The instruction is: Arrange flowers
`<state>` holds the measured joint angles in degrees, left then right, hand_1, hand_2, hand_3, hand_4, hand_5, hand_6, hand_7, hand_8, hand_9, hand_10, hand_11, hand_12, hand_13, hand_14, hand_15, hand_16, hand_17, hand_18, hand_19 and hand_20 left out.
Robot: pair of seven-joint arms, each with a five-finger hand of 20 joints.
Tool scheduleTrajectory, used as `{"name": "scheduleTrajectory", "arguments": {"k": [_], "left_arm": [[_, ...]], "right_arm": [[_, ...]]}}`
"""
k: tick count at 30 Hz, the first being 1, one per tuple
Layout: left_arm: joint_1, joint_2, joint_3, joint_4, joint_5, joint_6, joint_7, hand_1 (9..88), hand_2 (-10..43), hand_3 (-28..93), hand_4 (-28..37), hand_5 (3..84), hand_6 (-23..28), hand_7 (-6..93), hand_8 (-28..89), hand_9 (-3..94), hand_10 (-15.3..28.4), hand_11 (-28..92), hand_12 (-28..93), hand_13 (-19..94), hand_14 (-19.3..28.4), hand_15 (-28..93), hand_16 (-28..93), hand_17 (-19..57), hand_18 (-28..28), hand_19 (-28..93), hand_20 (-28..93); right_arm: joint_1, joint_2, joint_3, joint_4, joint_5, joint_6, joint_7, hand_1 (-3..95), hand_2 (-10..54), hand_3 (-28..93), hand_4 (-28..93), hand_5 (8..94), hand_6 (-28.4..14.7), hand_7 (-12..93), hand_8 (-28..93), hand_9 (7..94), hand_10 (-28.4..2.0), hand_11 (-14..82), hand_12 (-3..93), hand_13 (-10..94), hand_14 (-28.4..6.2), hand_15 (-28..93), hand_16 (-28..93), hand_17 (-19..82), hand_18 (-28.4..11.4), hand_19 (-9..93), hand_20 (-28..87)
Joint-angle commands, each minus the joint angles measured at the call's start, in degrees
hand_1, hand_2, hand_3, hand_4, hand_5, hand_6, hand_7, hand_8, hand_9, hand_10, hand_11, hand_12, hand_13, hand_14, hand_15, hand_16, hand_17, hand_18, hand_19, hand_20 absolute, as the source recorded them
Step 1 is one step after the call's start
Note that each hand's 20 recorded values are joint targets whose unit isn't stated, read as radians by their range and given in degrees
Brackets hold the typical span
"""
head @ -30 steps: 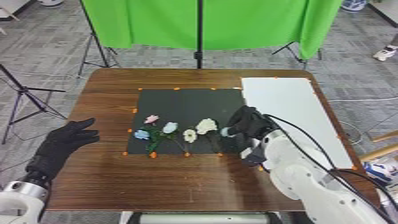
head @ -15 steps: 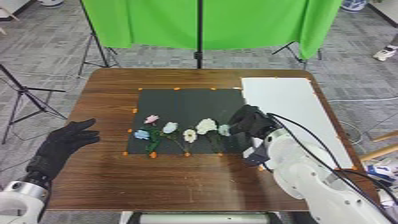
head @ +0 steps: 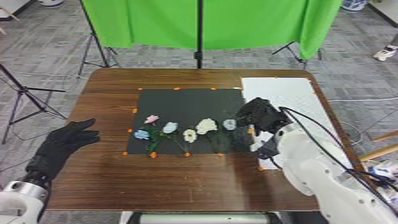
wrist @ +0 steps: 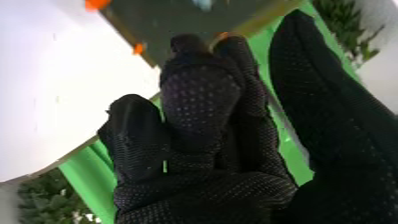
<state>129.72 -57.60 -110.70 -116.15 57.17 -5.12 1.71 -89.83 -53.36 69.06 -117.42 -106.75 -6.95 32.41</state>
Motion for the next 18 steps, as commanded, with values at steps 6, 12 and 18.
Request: {"name": "scheduleTrajectory", "arguments": {"k": [6, 12, 18], "left_arm": [[0.6, -0.39, 0.58, 0.05, 0.15, 0.83, 0.69, 16.4, 17.3, 66, -28.3, 44.1, 7.9, 4.3, -4, 46.9, 16.4, 16, 12, 39, 20.3, 19, 1, 7.7, 15.6, 15, 18], [0.3, -0.21, 2.02, 0.11, 0.07, 3.88, 3.69, 16.6, 17.3, 66, -28.3, 44.9, 7.8, 4.8, -4, 47.9, 16.4, 16, 12, 40, 20.4, 19, 1, 8.1, 15.6, 16, 18], [-0.7, 0.45, 3.45, 0.33, -0.15, 5.58, 6.44, 16.5, 17.2, 67, -28.3, 45.9, 7.6, 5.1, -4, 49.7, 16.0, 17, 12, 40, 19.9, 19, 0, 9.2, 14.8, 15, 17]], "right_arm": [[-14.4, 2.1, 20.5, -2.9, 49.6, 22.1, -44.5, 27.1, -2.3, 68, -14, 64.9, -1.9, 19, -10, 68.4, -15.7, 14.2, 18.6, 70, -12.7, 42, 26, 36, -18.6, 68, 47], [-19.8, -0.5, 20.4, -2.6, 58.7, 23.0, -54.3, 10.5, 1.8, 76, -16, 51.3, -0.5, 14, -9, 52.4, -15.3, 6.8, 16.8, 43, -15.1, 13, 27, 20, -16.4, 22, 36], [-22.6, -4.9, 18.7, -0.6, 62.2, 16.5, -55.0, 1.9, 2.1, 78, -19, 32.8, 1.1, 9, -9, 35.2, -13.2, 2.5, 13.1, 23, -13.3, 2, 20, 9, -14.3, 10, 26]]}}
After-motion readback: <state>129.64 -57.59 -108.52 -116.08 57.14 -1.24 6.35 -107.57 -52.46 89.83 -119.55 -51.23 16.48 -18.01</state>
